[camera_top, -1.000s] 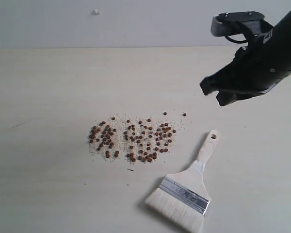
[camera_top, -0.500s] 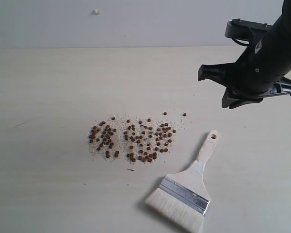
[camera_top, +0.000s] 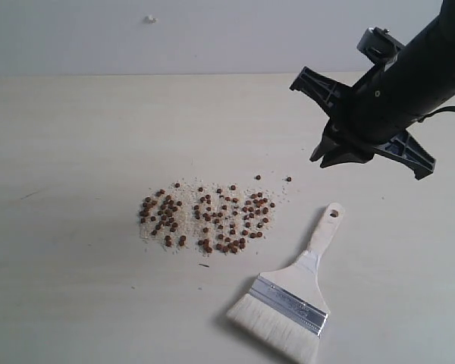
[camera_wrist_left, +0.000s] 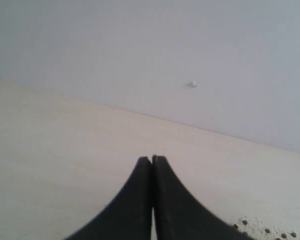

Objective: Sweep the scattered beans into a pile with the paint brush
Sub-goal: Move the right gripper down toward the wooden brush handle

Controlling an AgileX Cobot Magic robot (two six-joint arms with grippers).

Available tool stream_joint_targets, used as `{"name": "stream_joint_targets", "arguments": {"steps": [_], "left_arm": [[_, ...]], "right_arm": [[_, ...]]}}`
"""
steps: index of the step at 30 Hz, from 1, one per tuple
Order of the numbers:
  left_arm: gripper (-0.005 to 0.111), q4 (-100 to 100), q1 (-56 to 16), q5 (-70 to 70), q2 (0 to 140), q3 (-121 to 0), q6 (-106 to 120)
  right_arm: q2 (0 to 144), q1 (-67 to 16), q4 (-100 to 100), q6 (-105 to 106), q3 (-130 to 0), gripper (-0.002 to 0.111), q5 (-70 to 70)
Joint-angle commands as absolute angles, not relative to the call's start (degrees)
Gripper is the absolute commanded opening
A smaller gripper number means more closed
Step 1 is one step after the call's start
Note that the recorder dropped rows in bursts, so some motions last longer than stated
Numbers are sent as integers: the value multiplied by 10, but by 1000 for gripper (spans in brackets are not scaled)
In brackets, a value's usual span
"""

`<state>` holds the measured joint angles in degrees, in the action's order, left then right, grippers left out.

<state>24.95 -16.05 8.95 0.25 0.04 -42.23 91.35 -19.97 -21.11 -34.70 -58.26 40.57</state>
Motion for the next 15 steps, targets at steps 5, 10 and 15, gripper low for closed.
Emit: {"name": "stream_joint_targets", "arguments": {"steps": [5,10,15], "left_arm": [[0,246,-159,87,0,0,-422],[0,246,-159,87,0,0,-422],[0,246,-159,87,0,0,-422]], "right_arm": [[913,-200,-211,-348,-587,11,399],[913,-200,-211,-347,-587,11,399],[913,-200,-208,-348,-587,11,359]]}}
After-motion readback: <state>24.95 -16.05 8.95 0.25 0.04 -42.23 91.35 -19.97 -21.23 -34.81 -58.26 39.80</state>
